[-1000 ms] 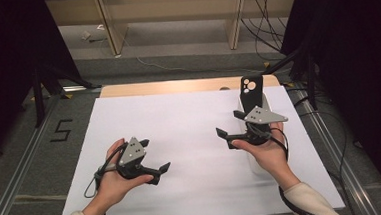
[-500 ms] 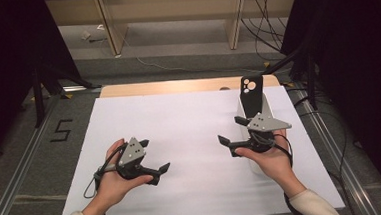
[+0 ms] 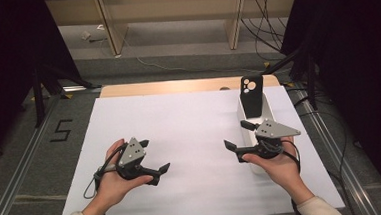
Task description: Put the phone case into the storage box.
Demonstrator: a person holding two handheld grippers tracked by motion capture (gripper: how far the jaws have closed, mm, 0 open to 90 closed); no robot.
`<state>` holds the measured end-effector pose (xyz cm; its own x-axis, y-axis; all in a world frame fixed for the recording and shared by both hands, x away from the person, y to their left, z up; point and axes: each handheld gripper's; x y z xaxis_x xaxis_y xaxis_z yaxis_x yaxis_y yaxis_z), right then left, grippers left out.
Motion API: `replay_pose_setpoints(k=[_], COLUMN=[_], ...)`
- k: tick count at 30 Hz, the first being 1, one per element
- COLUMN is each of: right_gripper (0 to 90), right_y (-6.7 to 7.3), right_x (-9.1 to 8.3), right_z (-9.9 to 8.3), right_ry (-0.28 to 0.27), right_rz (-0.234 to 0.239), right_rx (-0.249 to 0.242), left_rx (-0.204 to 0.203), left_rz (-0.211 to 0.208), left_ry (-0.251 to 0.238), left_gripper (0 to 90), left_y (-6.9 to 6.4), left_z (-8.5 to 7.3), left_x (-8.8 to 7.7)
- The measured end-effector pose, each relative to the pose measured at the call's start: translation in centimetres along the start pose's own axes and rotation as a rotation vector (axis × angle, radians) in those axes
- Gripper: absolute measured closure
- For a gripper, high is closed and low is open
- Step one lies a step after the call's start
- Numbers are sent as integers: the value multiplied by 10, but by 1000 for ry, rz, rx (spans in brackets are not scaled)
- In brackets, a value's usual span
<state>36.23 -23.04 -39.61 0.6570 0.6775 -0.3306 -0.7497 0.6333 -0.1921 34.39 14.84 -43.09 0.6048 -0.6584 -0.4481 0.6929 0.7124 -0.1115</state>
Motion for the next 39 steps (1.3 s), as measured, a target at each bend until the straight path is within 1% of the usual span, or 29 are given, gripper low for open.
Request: replay_pose_setpoints(k=[6,18,30,32,39], right_gripper=[160,158,159,159,159], right_y=[0,-3,-4,-4,-4], right_x=[-7,-20,-29,-31,-35], right_z=[-2,-13,-21,-22,-25], right_ry=[-1,9,12,17,23], right_rz=[-7,-25,-39,-39,-39], right_rx=[0,13,14,22,23], left_rx=[3,3,-3,-4,-8], left_rz=[-1,-4,3,5,8], left_ry=[1,6,9,7,6], left_gripper=[0,0,0,0,0], left_y=[-1,-1,1,1,3], left_z=[0,0,-4,-4,-6], left_x=[0,0,-5,-5,-7])
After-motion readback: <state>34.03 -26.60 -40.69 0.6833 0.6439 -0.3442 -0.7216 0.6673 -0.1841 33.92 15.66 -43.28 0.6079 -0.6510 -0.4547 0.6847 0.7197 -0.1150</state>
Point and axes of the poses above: each handheld gripper's, and its own axes: x roughly forward along the jaws, z roughly out of its top, y roughly to its left, and after that the axes turned 9 degrees about -x, right-handed
